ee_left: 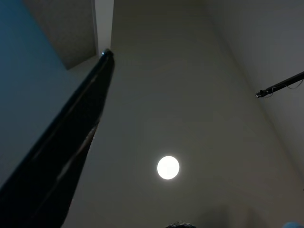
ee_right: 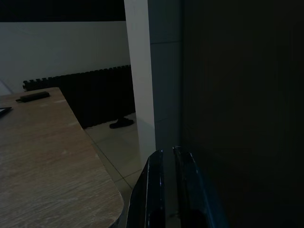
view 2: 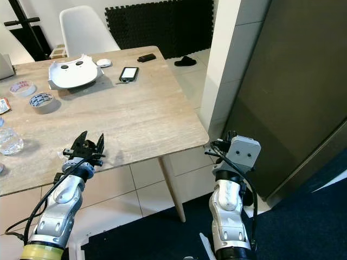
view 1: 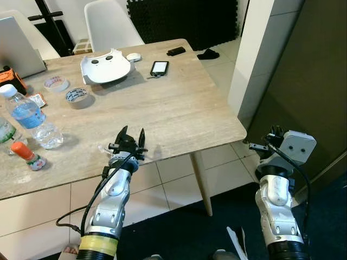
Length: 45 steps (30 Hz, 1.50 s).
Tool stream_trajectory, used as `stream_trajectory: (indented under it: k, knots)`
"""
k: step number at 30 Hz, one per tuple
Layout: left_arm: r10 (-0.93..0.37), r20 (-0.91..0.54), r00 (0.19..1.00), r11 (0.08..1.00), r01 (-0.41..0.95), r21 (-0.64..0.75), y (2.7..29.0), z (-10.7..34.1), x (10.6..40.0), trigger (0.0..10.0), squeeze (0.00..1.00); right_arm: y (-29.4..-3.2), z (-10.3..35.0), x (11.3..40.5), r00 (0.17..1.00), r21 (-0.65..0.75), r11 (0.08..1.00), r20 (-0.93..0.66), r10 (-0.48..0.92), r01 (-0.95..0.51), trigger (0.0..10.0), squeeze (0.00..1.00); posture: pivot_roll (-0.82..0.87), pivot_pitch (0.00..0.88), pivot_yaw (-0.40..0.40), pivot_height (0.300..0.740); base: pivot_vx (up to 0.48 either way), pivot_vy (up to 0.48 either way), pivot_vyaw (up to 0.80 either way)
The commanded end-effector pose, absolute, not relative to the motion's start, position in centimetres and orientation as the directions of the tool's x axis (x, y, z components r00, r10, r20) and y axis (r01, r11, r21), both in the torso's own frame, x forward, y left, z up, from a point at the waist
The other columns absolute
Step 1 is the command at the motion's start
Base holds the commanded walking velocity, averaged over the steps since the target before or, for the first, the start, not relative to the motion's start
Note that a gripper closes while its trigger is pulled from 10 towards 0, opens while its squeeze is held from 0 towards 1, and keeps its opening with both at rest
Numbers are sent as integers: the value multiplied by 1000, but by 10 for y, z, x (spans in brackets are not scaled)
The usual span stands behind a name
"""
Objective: Restocking fridge
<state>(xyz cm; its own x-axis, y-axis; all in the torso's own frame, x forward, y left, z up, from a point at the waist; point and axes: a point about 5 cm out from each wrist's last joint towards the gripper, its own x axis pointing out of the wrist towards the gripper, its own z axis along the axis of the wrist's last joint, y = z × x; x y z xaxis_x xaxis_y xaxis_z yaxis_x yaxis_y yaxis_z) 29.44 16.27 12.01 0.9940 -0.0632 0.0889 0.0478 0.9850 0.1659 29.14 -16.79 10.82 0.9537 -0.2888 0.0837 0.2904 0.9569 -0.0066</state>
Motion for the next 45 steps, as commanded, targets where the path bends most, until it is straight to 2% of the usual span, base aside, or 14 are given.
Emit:
stream_trajectory:
  k: [1, 45]
  knots:
    - [-55, 67, 996, 987, 45, 154, 161, 116, 294, 10000, 0, -171, 105, 290, 954, -12, 956, 69, -293, 294, 10000, 0, -35, 94, 28, 740, 0, 0, 0]
    - [-42, 79, 996, 984, 28, 178, 168, 120, 294, 10000, 0, -172, 105, 288, 952, -13, 953, 64, -301, 302, 10000, 0, -30, 109, 35, 740, 0, 0, 0]
